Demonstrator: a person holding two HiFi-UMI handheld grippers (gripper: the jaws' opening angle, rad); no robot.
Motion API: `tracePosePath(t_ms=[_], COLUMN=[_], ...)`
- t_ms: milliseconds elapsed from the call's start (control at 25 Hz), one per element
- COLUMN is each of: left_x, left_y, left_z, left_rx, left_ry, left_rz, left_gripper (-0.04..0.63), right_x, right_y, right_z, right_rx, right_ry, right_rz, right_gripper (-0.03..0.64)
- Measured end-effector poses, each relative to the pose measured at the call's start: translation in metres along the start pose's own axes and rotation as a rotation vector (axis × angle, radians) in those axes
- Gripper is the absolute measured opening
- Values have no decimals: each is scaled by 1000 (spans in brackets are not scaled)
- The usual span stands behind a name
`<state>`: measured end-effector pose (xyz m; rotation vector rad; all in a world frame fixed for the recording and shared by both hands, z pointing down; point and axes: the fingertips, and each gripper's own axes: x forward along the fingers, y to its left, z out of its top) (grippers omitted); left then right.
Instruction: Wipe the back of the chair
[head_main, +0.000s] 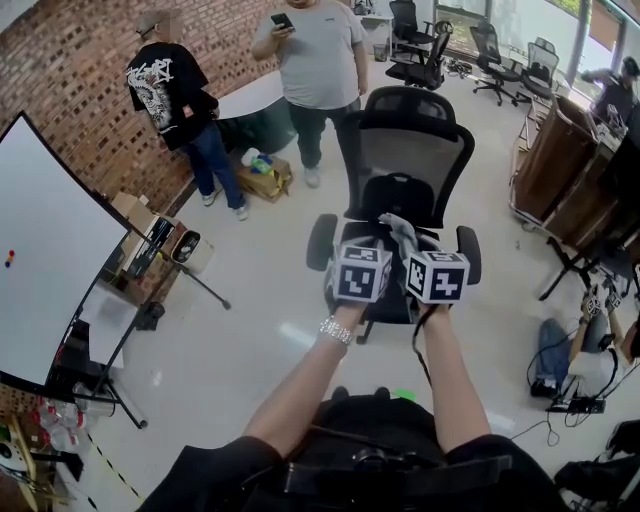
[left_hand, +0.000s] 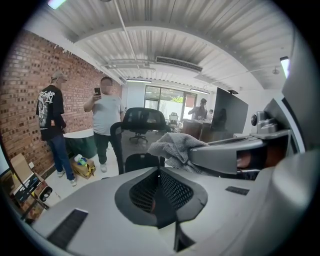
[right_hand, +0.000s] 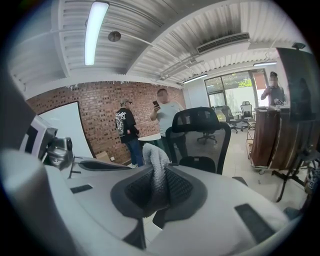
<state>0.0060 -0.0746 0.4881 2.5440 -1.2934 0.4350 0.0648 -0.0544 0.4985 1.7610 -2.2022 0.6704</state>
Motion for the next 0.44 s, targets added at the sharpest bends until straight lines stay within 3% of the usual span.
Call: tracePosePath(t_ms=[440], left_x=[-5], left_y=[-19], left_z=[3], left_rx=[10], left_ry=[-16], left_rz=[-25], left_gripper=[15], right_x=[-15], right_y=[-3], right_z=[-2], right_rx=[16], right_ry=[-12], right_rz=[7], right_gripper=[43])
